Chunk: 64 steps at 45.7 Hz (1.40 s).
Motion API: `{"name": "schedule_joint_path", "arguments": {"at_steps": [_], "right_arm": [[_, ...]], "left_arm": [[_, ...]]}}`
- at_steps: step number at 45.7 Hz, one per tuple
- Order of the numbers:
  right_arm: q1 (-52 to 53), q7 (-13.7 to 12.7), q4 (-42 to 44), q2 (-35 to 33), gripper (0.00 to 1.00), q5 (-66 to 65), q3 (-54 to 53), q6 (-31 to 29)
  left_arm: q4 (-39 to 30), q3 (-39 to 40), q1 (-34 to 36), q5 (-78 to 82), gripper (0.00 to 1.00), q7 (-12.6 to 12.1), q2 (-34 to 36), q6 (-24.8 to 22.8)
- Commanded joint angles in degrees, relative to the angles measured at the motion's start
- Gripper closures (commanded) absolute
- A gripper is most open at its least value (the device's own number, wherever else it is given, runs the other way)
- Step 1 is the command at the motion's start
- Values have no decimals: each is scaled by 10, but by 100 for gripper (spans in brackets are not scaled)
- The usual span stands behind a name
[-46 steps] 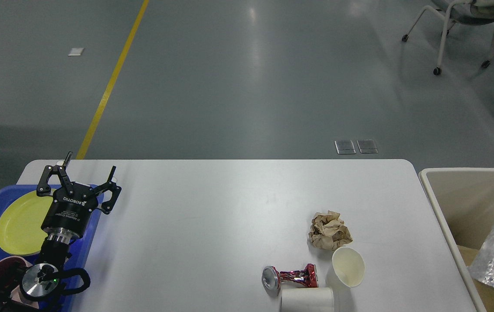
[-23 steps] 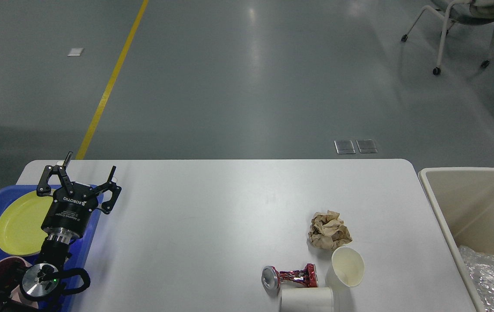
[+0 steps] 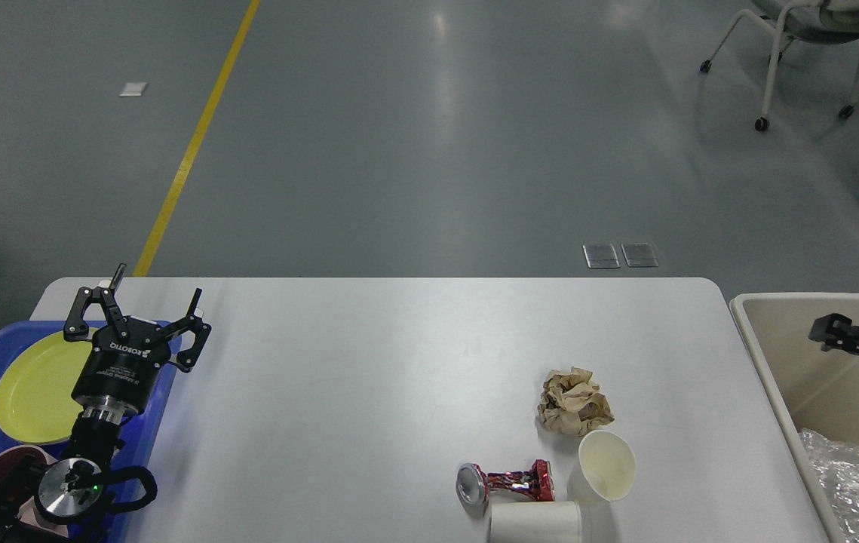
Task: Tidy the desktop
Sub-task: 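Raise the right gripper and lower it onto the crumpled tissue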
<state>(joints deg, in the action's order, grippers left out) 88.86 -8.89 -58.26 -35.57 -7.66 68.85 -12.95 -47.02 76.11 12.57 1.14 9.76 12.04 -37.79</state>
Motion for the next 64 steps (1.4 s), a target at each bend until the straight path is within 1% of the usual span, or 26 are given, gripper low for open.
{"name": "schedule_joint_path", "arguments": {"at_steps": [1,4,5,6,7,8,11,16,24,29,45,50,60,64], "right_arm": [[121,0,-64,12,0,1,10,-119],[172,0,-77,27,0,1,10,-191],[195,0,-83,32,0,2,9,-226],[212,0,-91,36,0,3,9,-244],[247,0,-104,41,0,6,9,-279],[265,0,-113,44,0,9,10,-295],[319,0,-155,65,0,21,16,-325],[416,0,-226,110,0,37,46,-349],[542,0,-353,179,0,82,52,-349],[581,-1,-376,185,0,105,52,-347],[584,-1,-379,177,0,109,60,-328],[577,-1,-379,176,0,109,64,-306],[532,0,-374,180,0,109,60,-264],[498,0,-368,184,0,109,52,-232]], "left_arm": [[0,0,0,0,4,0,0,0],[0,0,0,0,4,0,0,0],[0,0,0,0,4,0,0,0],[0,0,0,0,4,0,0,0],[0,0,0,0,4,0,0,0],[0,0,0,0,4,0,0,0],[0,0,-1,0,4,0,-1,0],[0,0,0,0,4,0,0,0],[0,0,-1,0,4,0,0,0],[0,0,0,0,4,0,0,0],[0,0,0,0,4,0,0,0],[0,0,0,0,4,0,0,0],[0,1,0,0,4,0,0,0],[0,0,0,0,4,0,0,0]]}}
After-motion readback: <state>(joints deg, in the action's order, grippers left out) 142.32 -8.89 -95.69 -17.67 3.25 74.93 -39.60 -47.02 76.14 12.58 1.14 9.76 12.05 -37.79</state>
